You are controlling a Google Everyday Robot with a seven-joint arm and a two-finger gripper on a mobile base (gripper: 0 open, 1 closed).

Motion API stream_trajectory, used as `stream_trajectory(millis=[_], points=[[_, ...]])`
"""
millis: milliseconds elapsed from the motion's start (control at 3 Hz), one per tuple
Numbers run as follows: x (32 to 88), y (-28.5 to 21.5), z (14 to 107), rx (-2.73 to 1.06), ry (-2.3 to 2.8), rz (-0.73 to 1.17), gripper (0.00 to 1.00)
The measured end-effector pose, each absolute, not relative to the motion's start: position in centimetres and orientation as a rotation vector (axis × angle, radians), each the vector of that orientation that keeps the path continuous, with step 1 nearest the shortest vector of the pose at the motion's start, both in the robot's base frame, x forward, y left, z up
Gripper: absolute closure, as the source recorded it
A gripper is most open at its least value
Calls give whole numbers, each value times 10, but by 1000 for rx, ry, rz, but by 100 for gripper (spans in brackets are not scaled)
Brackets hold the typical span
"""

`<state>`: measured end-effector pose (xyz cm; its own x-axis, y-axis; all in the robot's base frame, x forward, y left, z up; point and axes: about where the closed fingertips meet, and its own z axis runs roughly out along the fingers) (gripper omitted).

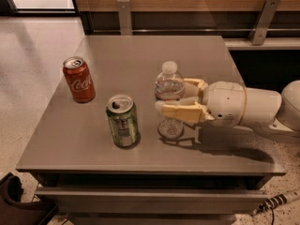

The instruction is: Move water bottle near green can

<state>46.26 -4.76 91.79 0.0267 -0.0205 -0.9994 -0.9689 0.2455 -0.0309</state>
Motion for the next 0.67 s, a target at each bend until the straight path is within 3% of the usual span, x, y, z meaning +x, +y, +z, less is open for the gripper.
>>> stream_trajectory(millis=[333, 667], points=[[462, -45, 919, -1054, 1305, 998, 0], [462, -45, 919, -1054, 1305, 998, 0]])
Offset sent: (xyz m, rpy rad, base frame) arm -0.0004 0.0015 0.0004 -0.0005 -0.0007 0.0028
